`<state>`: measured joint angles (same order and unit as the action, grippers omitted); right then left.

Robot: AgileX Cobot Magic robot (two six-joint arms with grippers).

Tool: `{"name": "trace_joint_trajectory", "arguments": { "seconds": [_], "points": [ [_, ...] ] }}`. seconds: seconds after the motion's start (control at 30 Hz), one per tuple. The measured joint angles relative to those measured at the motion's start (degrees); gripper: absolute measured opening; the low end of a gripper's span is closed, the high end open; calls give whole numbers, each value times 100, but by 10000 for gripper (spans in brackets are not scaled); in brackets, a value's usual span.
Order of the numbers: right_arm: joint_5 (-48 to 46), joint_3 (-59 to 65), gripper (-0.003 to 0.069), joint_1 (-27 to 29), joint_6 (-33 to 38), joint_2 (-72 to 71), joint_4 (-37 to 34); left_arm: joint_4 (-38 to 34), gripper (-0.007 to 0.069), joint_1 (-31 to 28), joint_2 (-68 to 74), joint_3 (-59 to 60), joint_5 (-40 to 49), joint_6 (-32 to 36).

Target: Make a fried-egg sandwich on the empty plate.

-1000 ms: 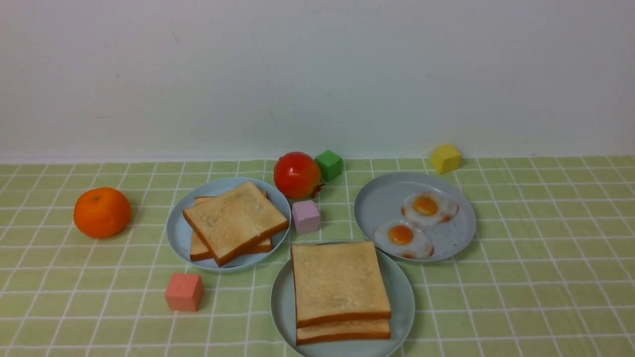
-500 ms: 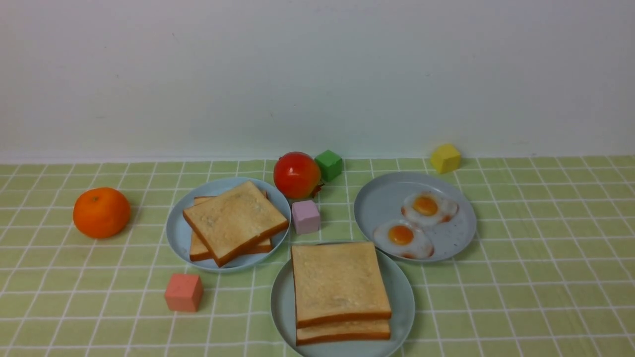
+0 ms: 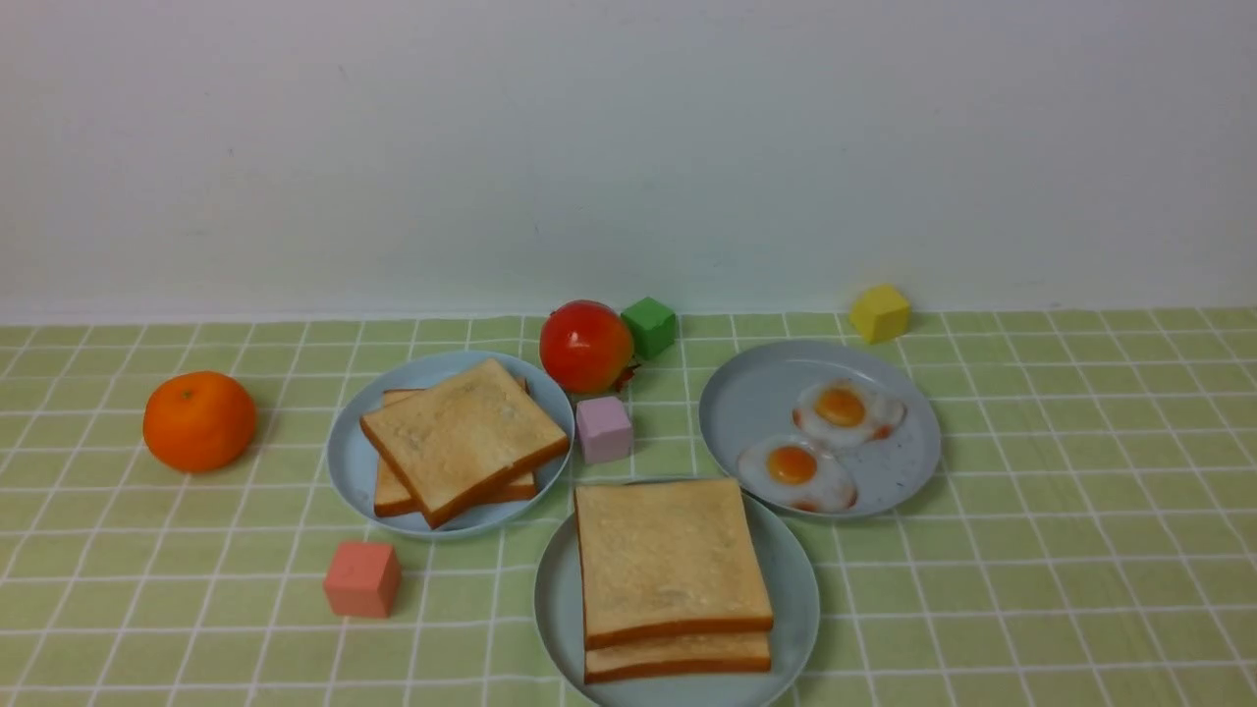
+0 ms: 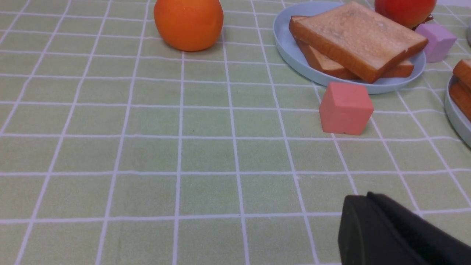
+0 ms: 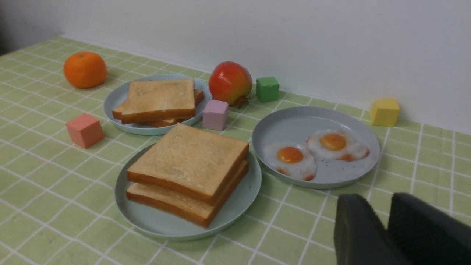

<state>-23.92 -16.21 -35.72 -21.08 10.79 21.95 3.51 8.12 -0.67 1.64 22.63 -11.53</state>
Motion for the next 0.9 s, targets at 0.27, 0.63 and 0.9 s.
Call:
{"name": "trace_joint_trajectory", "arguments": {
  "seconds": [0.27,0.63,0.9],
  "points": [
    [-214,240,177,1942,559,-154,-1208,0,5,0,0,0,-6,0],
    [45,1685,198,2985,1447,-1137,-2247,-5,15,0,0,0,-17,0],
    [164,1712,211,2991,1393,-1142,-2242,-5,19,0,0,0,-17,3]
  ]
}}
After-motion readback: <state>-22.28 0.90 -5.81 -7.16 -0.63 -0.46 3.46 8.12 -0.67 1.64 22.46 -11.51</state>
